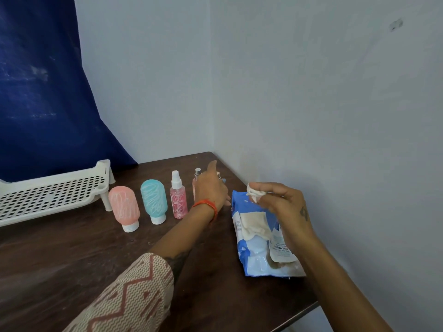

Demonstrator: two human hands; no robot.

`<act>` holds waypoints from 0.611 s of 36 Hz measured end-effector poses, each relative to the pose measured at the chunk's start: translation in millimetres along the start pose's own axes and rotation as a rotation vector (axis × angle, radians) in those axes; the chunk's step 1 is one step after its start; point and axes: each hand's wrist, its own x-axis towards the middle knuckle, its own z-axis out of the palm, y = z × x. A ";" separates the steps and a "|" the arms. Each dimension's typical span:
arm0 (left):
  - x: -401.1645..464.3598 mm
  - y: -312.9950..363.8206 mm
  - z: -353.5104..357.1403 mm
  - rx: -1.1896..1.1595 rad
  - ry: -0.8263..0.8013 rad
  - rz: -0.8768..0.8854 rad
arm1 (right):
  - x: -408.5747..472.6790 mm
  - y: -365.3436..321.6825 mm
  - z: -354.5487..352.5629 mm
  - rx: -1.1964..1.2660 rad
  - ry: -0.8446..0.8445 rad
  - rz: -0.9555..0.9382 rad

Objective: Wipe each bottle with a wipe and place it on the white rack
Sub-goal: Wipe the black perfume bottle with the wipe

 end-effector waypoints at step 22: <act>-61.5 3.6 -80.7 0.035 0.134 0.329 | -25.5 -2.6 23.1 0.018 -0.090 -0.025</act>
